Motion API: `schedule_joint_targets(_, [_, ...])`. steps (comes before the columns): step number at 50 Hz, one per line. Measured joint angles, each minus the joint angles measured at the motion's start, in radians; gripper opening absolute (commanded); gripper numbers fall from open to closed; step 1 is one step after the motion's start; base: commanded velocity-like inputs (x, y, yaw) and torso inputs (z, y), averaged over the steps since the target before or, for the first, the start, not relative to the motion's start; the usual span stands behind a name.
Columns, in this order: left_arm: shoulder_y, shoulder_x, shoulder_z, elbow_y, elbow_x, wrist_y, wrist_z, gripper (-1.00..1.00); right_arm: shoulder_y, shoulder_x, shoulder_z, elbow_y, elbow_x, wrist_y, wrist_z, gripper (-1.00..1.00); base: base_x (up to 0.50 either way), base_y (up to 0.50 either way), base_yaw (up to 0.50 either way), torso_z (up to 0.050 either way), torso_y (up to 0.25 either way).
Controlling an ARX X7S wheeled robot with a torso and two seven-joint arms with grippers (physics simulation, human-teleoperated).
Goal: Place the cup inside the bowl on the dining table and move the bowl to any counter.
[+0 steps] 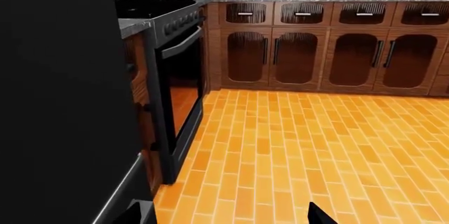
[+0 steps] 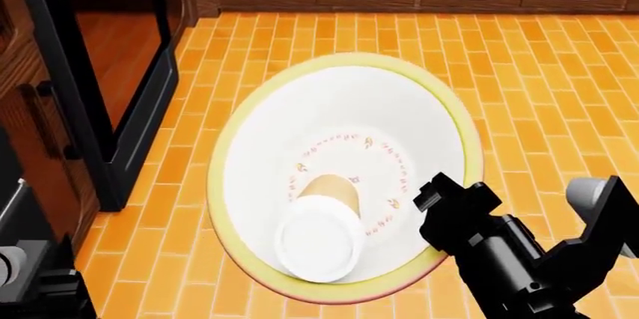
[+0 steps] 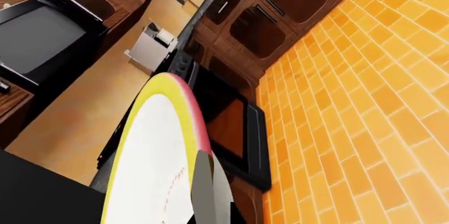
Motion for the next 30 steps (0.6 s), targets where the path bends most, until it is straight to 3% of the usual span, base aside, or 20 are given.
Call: schedule_joint_targets(30, [-0.004, -0.007, 0.001, 0.004, -0.010, -0.003, -0.009, 1.00, -0.001, 0.010, -0.012, 0.004, 0.001, -0.018, 0.000, -1.00, 0.50, -0.01, 0.00, 0.000, 0.001])
